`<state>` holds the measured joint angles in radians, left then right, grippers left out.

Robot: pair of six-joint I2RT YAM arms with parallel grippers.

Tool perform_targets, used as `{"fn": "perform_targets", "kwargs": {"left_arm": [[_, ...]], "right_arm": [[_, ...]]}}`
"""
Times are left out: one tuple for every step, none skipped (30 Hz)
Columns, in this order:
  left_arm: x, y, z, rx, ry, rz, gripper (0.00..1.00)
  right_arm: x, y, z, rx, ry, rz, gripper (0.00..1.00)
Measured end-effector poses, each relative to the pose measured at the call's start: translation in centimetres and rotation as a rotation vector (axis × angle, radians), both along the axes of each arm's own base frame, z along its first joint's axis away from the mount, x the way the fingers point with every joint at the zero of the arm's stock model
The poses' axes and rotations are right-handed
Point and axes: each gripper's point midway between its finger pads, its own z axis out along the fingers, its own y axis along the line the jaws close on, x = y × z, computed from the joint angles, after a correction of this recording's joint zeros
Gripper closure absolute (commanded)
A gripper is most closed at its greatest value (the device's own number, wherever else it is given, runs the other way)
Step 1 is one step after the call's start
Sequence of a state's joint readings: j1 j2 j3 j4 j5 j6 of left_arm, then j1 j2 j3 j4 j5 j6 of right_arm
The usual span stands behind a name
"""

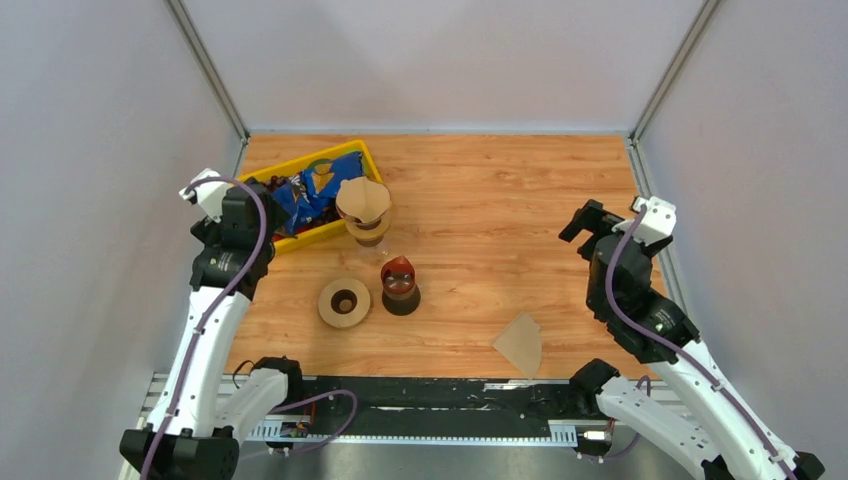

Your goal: Place the coffee filter in the dripper

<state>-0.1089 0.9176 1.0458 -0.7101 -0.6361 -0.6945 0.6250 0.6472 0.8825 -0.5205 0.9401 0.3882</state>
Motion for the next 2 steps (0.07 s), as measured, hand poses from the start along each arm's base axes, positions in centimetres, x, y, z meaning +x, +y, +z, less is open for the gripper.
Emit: {"fn": "perform_targets", "kwargs": {"left_arm": [[-0.04,-0.03,0.05,-0.002,-0.004,-0.002,0.00],[-0.10,-0.05,0.05,-0.003,-0.008,-0.004,0.00]], "right_arm": [[-0.01,-0.03,0.01,0.000,0.000,-0.002,0.00],[-0.04,-0.05,0.05,0.002,-0.002,-0.002,0.00]]}}
